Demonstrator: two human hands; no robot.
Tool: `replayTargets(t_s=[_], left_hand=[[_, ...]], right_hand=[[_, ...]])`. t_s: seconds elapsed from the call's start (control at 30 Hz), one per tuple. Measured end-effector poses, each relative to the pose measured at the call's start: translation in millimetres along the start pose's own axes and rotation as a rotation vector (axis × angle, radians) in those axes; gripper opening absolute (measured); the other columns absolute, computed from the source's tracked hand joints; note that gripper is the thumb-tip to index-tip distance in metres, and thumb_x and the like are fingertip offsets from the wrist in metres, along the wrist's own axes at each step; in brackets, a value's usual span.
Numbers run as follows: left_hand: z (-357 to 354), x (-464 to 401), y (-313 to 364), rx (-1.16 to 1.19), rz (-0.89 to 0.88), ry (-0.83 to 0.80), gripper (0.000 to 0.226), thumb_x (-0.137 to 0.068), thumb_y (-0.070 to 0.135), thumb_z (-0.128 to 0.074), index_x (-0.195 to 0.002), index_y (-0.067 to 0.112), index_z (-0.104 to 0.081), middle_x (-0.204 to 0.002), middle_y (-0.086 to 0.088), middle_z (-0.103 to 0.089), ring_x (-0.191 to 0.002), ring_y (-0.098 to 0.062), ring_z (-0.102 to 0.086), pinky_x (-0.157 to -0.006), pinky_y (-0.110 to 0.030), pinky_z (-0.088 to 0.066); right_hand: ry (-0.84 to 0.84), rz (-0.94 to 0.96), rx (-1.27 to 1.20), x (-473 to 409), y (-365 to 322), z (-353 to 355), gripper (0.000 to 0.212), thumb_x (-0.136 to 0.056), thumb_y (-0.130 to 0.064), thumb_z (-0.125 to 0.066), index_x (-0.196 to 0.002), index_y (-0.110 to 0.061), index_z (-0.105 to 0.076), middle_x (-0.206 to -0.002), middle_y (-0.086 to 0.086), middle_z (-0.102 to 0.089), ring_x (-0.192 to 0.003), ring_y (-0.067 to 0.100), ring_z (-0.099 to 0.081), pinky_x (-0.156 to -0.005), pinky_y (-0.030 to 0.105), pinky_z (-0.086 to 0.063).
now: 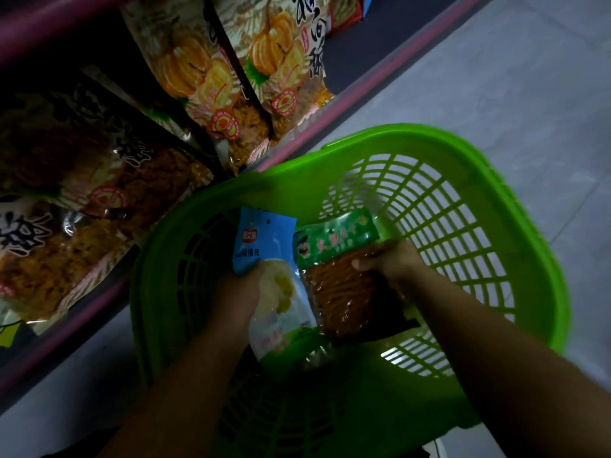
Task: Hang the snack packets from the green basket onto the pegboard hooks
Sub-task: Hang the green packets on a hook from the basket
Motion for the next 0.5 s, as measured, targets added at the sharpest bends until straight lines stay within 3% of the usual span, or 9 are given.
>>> replayTargets(t_s=[0.07, 0.13, 0.2, 0.27, 0.4, 0.5], left_hand=[[-5, 13, 6, 0.131, 0.021, -0.017, 0.039, -0.086, 0.031, -0.065, -0.116, 0.007, -0.057, -0.107, -0.018, -0.065, -0.095, -0.035, -0.063, -0.086, -0.053, -0.051], [-8, 39, 10, 0.259, 0.048, -0.039, 0.024, -0.085, 0.031, -0.066, -0.101, 0.016, -0.06, -0.092, -0.01, -0.068, -0.08, -0.029, -0.065, -0.075, -0.042, -0.054], [-4, 77, 14, 0.298, 0.043, -0.072, 0.013, -0.083, 0.032, -0.067, -0.088, 0.021, -0.063, -0.076, -0.003, -0.071, -0.066, -0.022, -0.068, -0.063, -0.033, -0.052], [17, 122, 19, 0.31, 0.074, -0.075, 0.011, -0.08, 0.032, -0.07, -0.085, 0.023, -0.065, -0.072, 0.001, -0.074, -0.064, -0.018, -0.071, -0.063, -0.036, -0.055], [88, 226, 60, 0.39, 0.158, -0.054, 0.028, -0.072, 0.033, -0.077, -0.095, 0.02, -0.066, -0.099, -0.012, -0.071, -0.092, -0.036, -0.067, -0.086, -0.059, -0.05], [154, 307, 122, 0.392, 0.044, -0.013, 0.049, -0.059, 0.043, -0.082, -0.096, 0.015, -0.068, -0.095, -0.009, -0.073, -0.086, -0.028, -0.069, -0.081, -0.05, -0.055]], right_hand=[[-0.032, 0.044, -0.174, 16, -18, 9, 0.028, -0.072, 0.001, -0.076, -0.099, 0.002, -0.067, -0.095, 0.02, -0.072, -0.08, 0.03, -0.07, -0.082, 0.045, -0.057], [-0.023, 0.137, -0.224, 44, -43, 22, 0.02, -0.079, 0.003, -0.069, -0.099, 0.007, -0.067, -0.074, 0.009, -0.074, -0.06, 0.018, -0.069, -0.059, 0.029, -0.058], [-0.003, 0.22, -0.225, 82, -67, 37, 0.016, -0.08, 0.003, -0.068, -0.096, 0.006, -0.068, -0.064, 0.0, -0.072, -0.053, 0.008, -0.067, -0.05, 0.02, -0.054], [-0.029, 0.25, -0.272, 133, -91, 50, 0.005, -0.081, 0.002, -0.067, -0.085, 0.0, -0.069, -0.061, -0.002, -0.071, -0.052, 0.006, -0.066, -0.05, 0.018, -0.052], [-0.047, 0.272, -0.299, 256, -142, 76, 0.007, -0.084, -0.009, -0.067, -0.077, -0.007, -0.067, -0.068, 0.002, -0.069, -0.063, 0.012, -0.063, -0.063, 0.022, -0.052], [-0.065, 0.259, -0.3, 354, -181, 86, 0.009, -0.086, -0.013, -0.066, -0.081, -0.007, -0.064, -0.078, 0.009, -0.065, -0.074, 0.018, -0.061, -0.073, 0.031, -0.049]])
Point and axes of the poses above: each hand's wrist, its own x-axis away from the middle knuckle, its own z-axis out of the back of the hand, y = z × x, the point moved 7 cm from there along -x, towards the middle knuckle
